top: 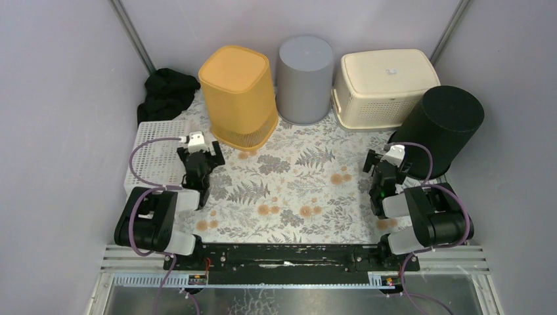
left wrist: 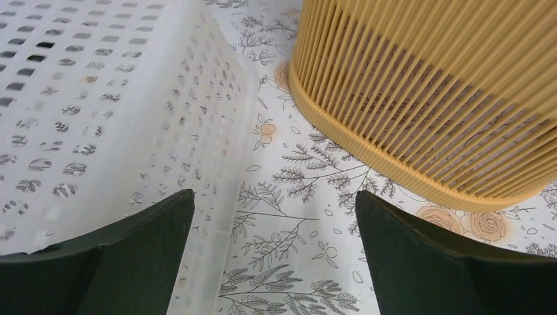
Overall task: Turn the large container upside down
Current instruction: Reset both arms
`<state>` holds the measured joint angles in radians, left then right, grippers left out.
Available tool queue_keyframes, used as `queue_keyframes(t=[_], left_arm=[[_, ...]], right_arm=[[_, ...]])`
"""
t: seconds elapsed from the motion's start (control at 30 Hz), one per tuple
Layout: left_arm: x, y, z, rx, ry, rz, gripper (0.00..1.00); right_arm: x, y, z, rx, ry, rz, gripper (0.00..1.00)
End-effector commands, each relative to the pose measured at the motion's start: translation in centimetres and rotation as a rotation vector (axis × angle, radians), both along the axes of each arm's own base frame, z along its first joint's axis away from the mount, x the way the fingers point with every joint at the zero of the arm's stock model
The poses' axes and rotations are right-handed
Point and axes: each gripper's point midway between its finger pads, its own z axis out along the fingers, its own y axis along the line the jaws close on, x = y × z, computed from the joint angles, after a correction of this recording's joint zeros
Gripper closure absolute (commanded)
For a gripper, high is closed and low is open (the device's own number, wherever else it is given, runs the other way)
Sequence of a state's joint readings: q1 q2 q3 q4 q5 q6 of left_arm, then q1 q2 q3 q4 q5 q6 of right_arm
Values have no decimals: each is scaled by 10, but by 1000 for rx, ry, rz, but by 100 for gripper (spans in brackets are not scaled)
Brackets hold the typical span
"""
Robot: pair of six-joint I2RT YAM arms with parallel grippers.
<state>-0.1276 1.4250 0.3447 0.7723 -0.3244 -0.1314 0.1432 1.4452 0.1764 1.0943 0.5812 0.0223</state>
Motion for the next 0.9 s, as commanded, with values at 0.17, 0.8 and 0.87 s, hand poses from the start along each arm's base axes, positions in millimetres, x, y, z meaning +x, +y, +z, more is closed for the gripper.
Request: queue_keyframes(t=[0.17,0.8,0.87], left_arm=[[7,3,23,-8,-199,-110,0],[8,-6,21,3,-195,-168,0],[8,-6,21,2,-194,-168,0]], right_arm=[[29,23,27,30,-110,160,1],[29,19,19,64,-126,169,1],[29,19,19,66,-123,169,1]])
